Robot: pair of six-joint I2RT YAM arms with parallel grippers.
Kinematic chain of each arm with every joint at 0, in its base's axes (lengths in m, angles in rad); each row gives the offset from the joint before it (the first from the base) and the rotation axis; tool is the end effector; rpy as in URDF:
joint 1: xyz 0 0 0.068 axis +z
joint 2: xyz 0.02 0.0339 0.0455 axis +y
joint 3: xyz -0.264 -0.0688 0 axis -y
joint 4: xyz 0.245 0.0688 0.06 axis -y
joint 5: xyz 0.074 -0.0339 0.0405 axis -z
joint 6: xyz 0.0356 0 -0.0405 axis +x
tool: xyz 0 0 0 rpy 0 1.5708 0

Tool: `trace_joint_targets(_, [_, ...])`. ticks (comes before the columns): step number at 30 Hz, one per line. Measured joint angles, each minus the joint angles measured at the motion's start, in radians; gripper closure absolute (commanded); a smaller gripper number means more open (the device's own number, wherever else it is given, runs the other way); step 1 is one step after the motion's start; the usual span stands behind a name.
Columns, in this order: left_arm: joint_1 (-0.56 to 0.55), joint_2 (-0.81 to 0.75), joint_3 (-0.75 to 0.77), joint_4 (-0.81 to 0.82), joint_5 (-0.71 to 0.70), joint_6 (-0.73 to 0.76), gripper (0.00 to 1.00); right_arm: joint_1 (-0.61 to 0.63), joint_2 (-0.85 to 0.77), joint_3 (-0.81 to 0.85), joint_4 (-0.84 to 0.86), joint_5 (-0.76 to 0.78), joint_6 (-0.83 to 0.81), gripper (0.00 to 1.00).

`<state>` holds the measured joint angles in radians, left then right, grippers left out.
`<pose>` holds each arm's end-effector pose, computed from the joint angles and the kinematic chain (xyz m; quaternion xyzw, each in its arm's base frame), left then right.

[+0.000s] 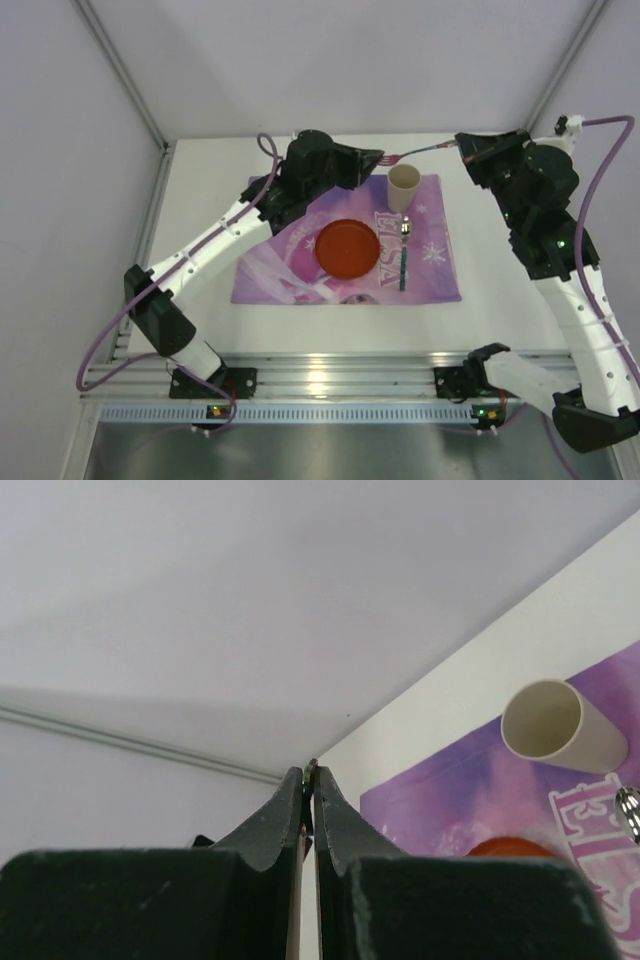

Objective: Set the dinner table for one person

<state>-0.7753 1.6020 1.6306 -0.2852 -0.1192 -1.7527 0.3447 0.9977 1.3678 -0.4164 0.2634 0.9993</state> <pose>0.2724 -0.2610 0.4166 -0.4032 0.6808 -0.5670 0.2291 0.1837 0.0561 0.4749 0.3164 0.6498 0.3519 0.5949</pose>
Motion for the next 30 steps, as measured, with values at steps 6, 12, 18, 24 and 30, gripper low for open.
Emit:
trace_joint_targets(6, [-0.004, 0.010, 0.038, -0.080, 0.024, 0.067, 1.00, 0.002, 0.011, -0.015, 0.009, 0.029, 0.012, 1.00])
trace_joint_targets(12, [0.027, 0.072, 0.157, -0.163, 0.092, 0.200, 1.00, 0.000, 0.032, -0.003, 0.000, 0.002, -0.011, 0.11])
trace_joint_targets(18, [0.135, 0.220, 0.404, -0.378, 0.347, 0.525, 1.00, 0.014, 0.071, 0.064, -0.106, -0.103, -0.132, 0.00])
trace_joint_targets(24, [0.326, 0.262, 0.490, -0.784, 0.342, 0.974, 1.00, 0.006, 0.009, 0.174, -0.293, -0.059, -0.315, 0.00])
trace_joint_targets(30, [0.362, 0.259, 0.454, -0.982, 0.068, 1.217, 1.00, 0.003, -0.164, 0.187, -0.426, -0.034, -0.397, 0.00])
